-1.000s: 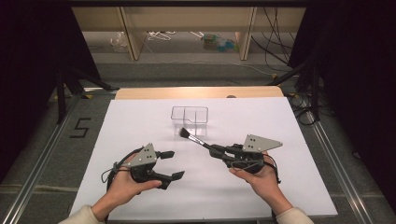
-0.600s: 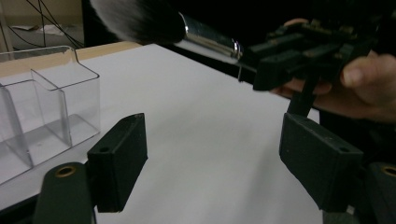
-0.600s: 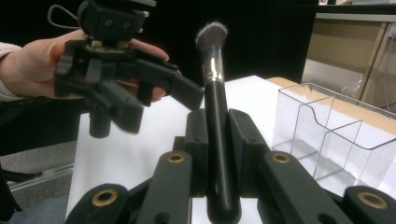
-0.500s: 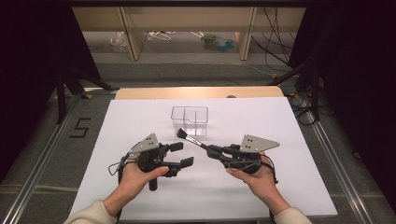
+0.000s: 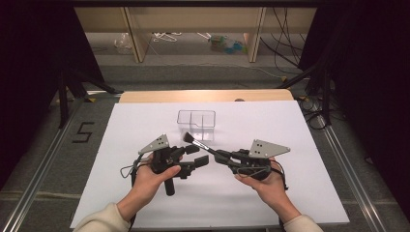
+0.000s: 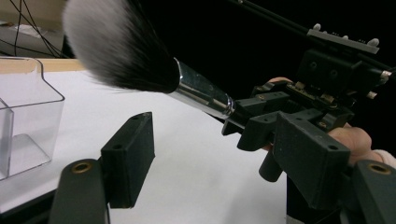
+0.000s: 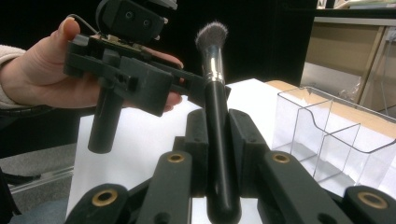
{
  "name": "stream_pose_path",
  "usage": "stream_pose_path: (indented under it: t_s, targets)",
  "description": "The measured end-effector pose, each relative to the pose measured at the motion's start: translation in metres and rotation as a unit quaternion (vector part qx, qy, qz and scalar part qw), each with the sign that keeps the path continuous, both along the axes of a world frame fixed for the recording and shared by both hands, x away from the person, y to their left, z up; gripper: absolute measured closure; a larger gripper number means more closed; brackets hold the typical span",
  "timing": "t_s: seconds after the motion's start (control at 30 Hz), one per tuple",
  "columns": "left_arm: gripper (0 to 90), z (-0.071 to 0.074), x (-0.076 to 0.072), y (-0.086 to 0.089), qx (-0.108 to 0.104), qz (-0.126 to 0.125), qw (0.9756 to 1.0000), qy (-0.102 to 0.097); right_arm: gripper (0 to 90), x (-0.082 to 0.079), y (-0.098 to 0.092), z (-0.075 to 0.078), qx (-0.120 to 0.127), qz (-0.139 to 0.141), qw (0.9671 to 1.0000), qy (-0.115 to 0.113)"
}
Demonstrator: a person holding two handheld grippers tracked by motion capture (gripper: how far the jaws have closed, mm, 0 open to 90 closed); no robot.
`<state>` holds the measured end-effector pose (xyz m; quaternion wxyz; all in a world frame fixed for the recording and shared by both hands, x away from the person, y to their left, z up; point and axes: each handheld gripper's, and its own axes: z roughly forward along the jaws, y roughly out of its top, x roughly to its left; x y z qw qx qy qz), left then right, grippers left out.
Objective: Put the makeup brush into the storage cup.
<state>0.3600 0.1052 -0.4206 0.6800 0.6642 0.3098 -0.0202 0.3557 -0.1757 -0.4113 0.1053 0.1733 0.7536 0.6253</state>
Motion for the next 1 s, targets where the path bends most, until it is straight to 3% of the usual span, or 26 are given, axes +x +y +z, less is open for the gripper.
stream_pose_path:
  t_s: [0.23, 0.67, 1.0]
  targets:
    - [32.8, 0.0018, 0.0002, -0.0012, -0.016, 0.002, 0.9999, -0.003, 79.3, 0.0004, -0.0006, 0.0003, 0.001, 0.0, 1.0, -0.002]
    - [40.2, 0.0009, 0.0027, -0.0067, -0.047, -0.001, 0.9988, 0.013, 79.3, 0.0002, 0.0004, -0.0004, 0.003, -0.002, 1.0, -0.004]
    - [56.1, -0.0035, 0.0061, -0.0076, -0.066, 0.001, 0.9975, 0.026, 79.2, -0.0012, 0.0017, -0.0014, 0.002, -0.001, 1.0, -0.001]
